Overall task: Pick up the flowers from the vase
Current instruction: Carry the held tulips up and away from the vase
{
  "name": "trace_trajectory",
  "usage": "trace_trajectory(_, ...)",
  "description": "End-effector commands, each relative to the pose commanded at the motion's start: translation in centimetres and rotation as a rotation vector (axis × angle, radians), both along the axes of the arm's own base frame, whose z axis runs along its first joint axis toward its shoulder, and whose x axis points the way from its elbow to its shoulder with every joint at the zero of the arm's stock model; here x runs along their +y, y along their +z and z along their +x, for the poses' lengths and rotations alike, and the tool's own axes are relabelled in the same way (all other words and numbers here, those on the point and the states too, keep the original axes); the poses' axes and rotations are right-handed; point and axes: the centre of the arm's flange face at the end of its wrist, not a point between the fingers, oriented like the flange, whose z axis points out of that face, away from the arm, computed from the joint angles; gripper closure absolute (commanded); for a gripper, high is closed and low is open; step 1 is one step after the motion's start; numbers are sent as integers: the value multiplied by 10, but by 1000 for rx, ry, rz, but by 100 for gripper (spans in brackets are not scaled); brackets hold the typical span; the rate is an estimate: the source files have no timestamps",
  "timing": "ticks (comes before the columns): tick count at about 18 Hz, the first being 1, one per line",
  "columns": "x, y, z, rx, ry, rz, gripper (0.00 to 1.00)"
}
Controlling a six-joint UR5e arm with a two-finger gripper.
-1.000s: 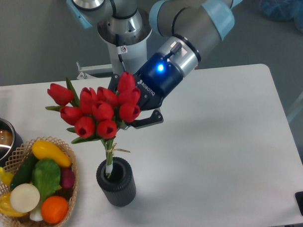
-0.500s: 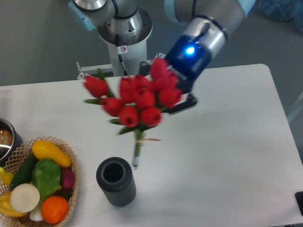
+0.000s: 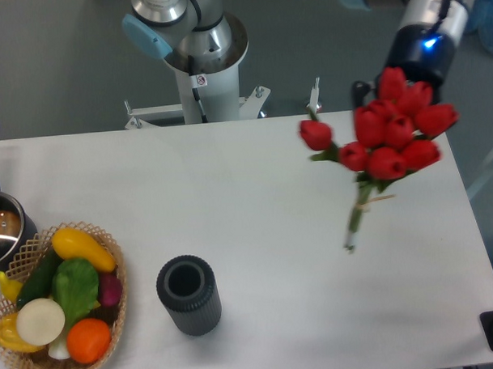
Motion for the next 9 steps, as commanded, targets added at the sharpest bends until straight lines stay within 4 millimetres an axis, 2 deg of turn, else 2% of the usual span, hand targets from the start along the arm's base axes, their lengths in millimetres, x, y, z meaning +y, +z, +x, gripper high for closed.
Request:
trace_trajectory(2, -5, -11, -5, 29, 9, -44, 81)
trace_trajectory(9, -15, -19, -8, 19, 27, -56, 81)
